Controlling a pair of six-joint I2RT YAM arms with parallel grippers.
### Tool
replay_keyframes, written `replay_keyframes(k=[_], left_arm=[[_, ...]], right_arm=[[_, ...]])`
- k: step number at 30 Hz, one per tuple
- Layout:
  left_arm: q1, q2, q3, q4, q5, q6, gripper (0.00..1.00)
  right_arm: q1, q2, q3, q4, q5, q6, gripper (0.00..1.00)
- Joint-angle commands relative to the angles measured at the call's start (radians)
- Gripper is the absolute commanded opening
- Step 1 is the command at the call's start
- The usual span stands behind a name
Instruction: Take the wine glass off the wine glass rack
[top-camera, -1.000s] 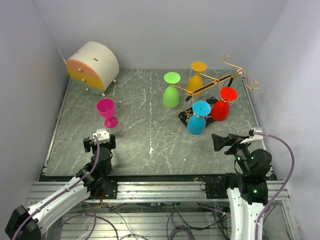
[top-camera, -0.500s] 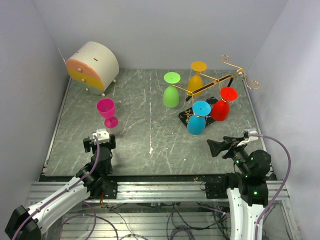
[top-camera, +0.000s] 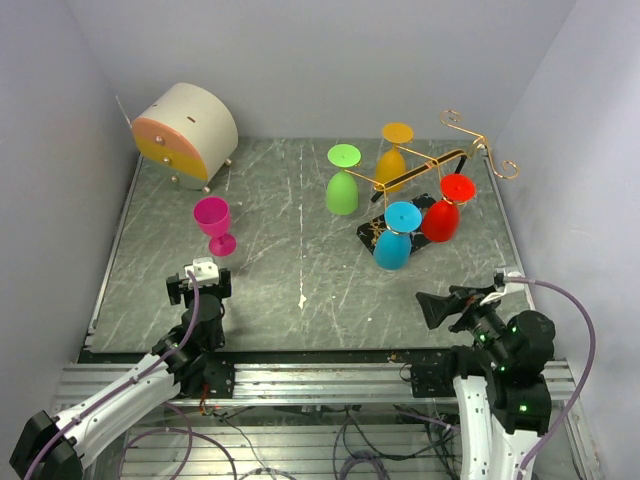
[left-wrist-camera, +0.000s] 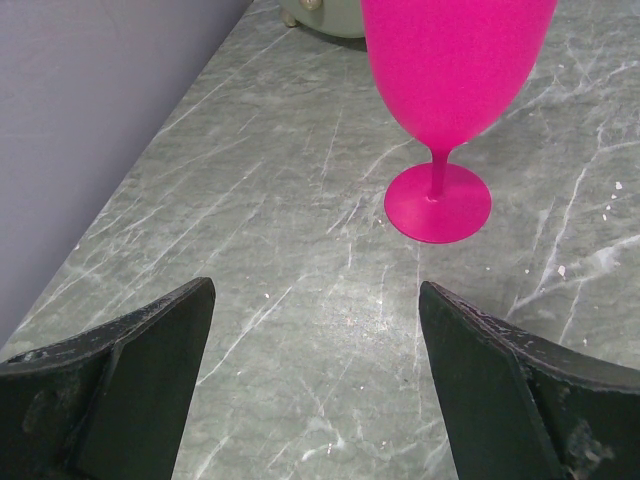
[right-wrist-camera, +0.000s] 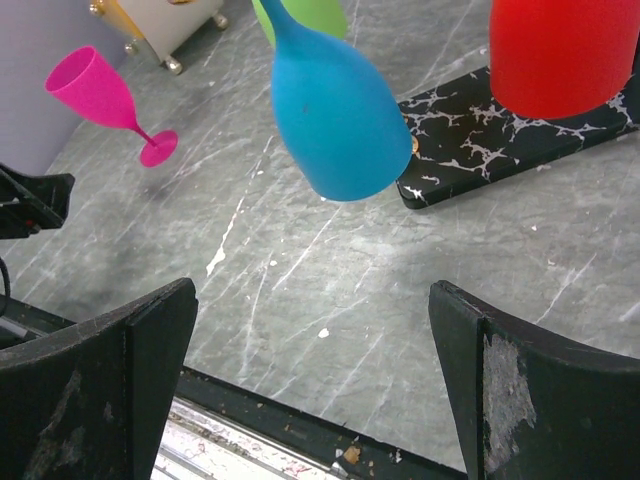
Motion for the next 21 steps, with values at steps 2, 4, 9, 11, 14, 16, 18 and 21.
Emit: replay_keyframes(k=[2,4,9,11,14,16,18,21], left_arm=[[0.006,-0.002,0.008,0.053,-0.020,-0.029,0.94],[0.005,0.000,0.007,0.053,-0.020,-0.029,0.94],[0.006,-0.001,0.008,0.053,-0.020,-0.029,0.94],[0.005,0.000,0.008,0.053,-0.019,-0.029,0.94],[0.006,0.000,0.008,0.054,-0.020,-0.029,0.94],[0.005,0.000,0.008,0.053,-0.019,-0.029,0.94],[0.005,-0.001,0.008,0.053,-0.019,-0.029,0.94],[0.005,-0.001,0.008,0.052,-0.020,-0.029,0.94]], right_arm=[[0.000,-0.014,0.047,-0.079,-0.017,-0.002,1.00],[-0.001,-0.013,0.044,-0.091,-0.018,0.003,1.00],[-0.004,-0.013,0.026,-0.082,-0.029,0.006,1.00],[-0.005,-0.013,0.022,-0.082,-0.026,0.005,1.00],[-0.006,-0.013,0.017,-0.087,-0.020,0.007,1.00],[-0.006,-0.013,0.013,-0.086,-0.020,0.010,1.00],[-0.007,-0.013,0.010,-0.078,-0.027,0.011,1.00],[-0.006,-0.013,0.008,-0.080,-0.029,0.011,1.00]])
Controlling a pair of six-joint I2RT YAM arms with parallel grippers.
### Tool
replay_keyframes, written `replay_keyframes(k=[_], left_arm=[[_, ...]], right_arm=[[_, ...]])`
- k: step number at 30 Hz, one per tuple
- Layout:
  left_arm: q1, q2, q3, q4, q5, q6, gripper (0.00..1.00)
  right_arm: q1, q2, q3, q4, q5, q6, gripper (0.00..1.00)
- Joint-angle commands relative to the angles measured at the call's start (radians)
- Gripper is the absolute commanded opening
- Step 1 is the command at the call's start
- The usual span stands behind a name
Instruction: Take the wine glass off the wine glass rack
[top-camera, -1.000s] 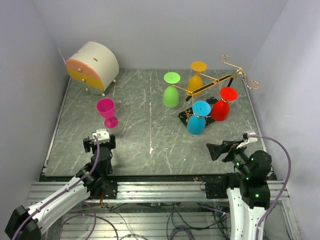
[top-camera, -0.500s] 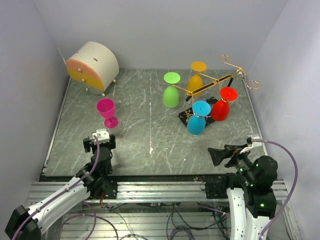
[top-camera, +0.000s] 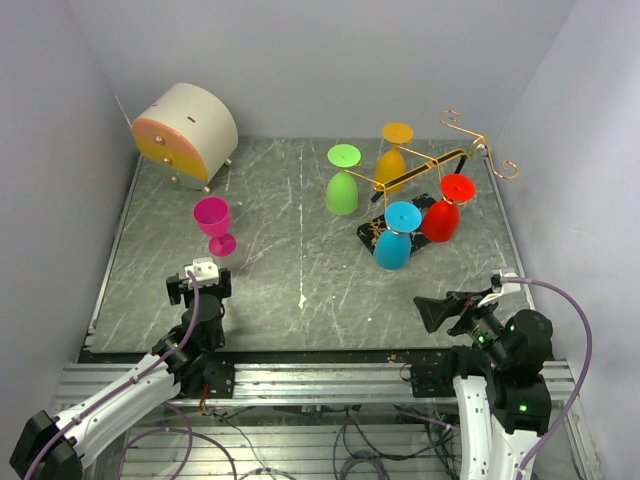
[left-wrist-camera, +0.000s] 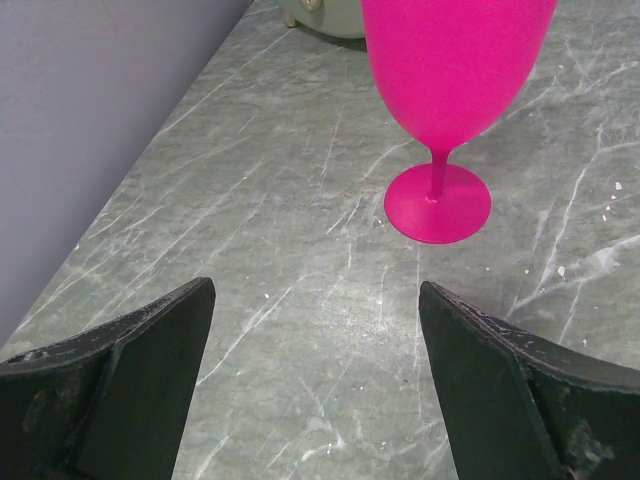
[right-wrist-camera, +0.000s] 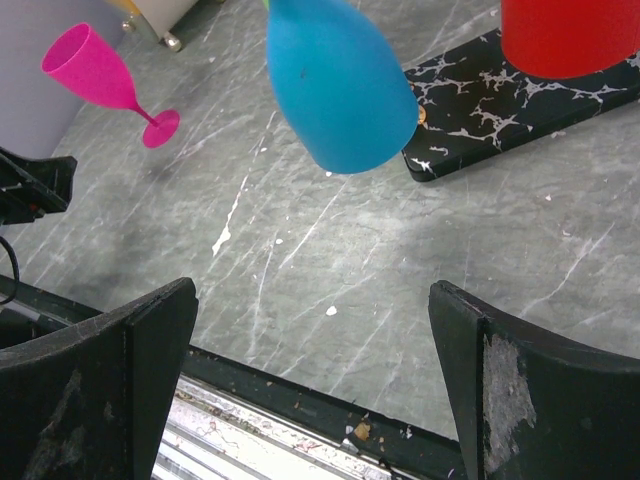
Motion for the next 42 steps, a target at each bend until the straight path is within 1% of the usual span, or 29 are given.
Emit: replay_keyframes(k=[1,42], left_arm=[[0.005,-0.001,0.007,0.052,-0.019,-0.029,0.94],[0.006,-0.002,0.008,0.053,-0.020,-0.029,0.94]], right_arm=[[-0.001,-0.013,-0.009,-0.008,-0.010,0.006,1.00],[-0.002,-0.013,-0.003,-0.040,0.028,0.010,1.00]])
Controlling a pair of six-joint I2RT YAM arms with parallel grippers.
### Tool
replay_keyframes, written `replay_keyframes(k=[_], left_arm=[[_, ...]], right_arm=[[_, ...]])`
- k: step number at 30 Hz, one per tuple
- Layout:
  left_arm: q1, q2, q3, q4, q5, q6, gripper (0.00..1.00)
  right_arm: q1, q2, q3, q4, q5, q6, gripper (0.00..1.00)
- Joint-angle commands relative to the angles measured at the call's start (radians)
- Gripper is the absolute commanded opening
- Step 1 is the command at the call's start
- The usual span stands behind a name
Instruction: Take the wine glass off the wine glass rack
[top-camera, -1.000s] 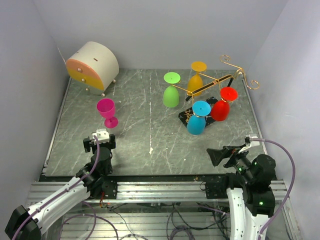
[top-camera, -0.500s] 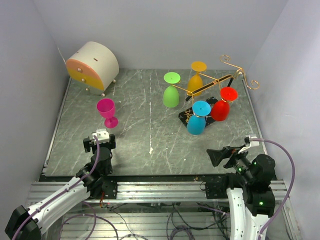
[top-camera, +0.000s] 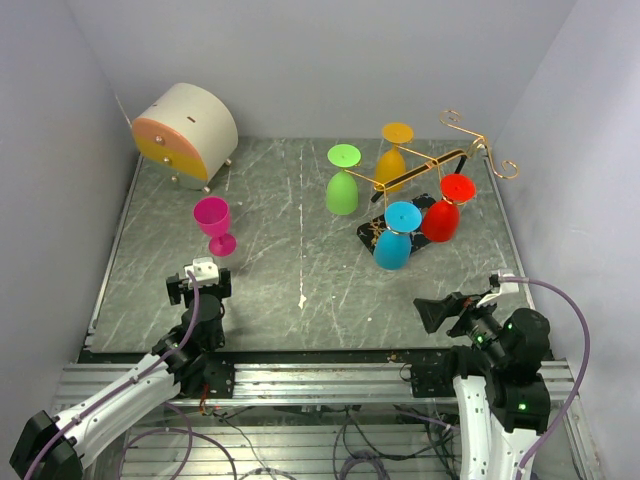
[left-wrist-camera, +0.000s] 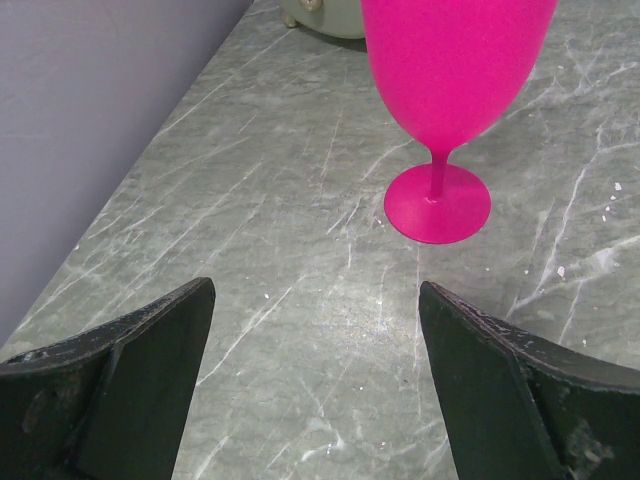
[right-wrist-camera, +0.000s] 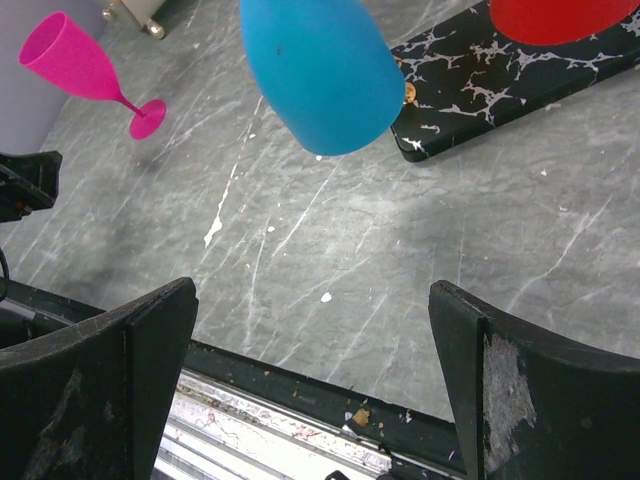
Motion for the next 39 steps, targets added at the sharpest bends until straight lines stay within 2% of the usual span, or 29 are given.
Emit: replay_keyframes(k=[1,39], left_arm=[[0.006,0.000,0.007,0.052,-0.019,-0.028,0.94],[0.005,-0.002,0.007,0.051,-0.019,-0.029,0.94]], right_arm=[[-0.002,-0.012,0.005,-0.004,0.007,0.005,1.00],[-0.004,-0.012,-0.021,0.007,-0.005,0.007,1.00]])
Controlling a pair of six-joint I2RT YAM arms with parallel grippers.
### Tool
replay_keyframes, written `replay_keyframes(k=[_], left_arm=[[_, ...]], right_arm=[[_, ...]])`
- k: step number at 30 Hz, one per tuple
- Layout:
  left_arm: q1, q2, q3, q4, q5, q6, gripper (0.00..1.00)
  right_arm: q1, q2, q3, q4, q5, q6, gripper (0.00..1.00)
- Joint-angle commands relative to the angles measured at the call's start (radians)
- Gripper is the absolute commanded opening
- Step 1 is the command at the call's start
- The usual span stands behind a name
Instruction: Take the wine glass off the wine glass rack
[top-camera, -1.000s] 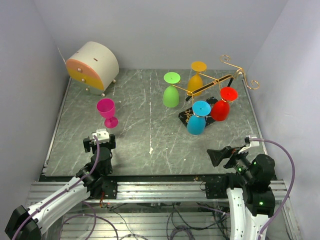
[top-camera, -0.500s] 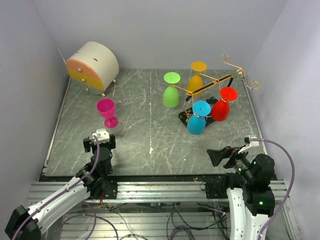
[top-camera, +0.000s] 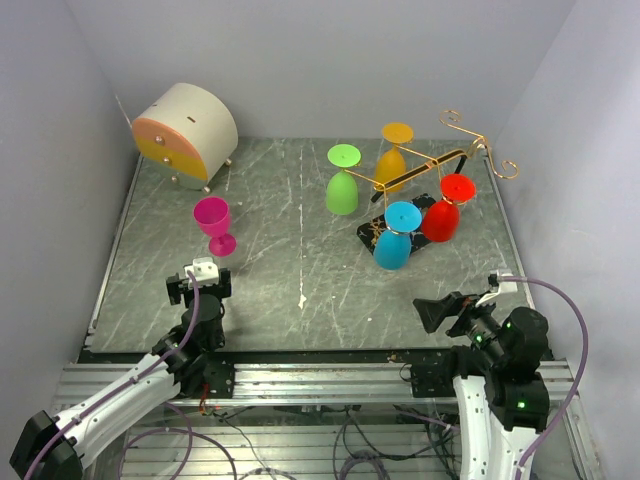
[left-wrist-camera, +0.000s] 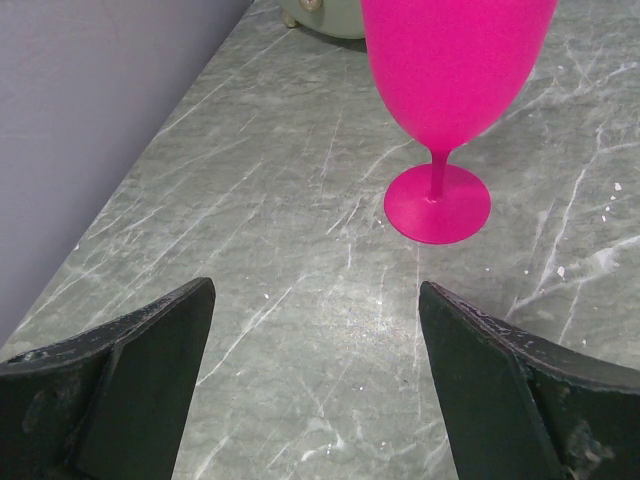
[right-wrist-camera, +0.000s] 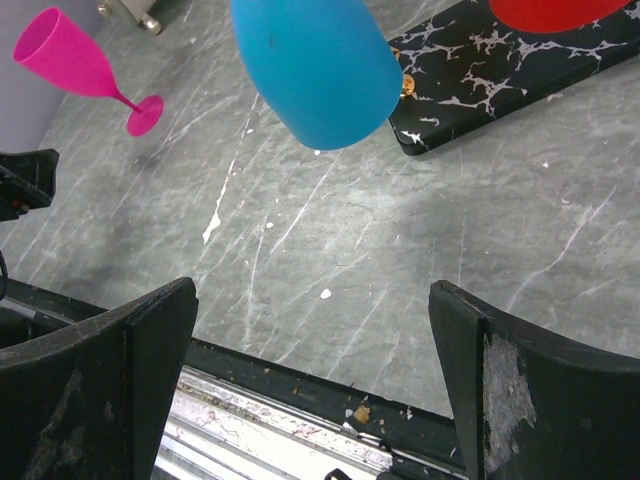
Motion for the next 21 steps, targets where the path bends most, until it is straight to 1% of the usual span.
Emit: replay_keyframes(k=[1,15,21], left_arm=[[0.005,0.000,0.008,0.051,-0.019,-0.029,0.94],[0.005,-0.001,0.008,0.051,-0.019,-0.029,0.94],[0.005,0.000,0.007,0.052,-0.020,-0.029,0.94]], right_arm=[[-0.004,-0.012,-0.010,0.011,-0.006,0.003,1.00],[-0.004,-0.014,-0.008,0.023,-0.008,0.007,1.00],[-0.004,-0.013,0.050,0.072,0.008,0.040,1.00]])
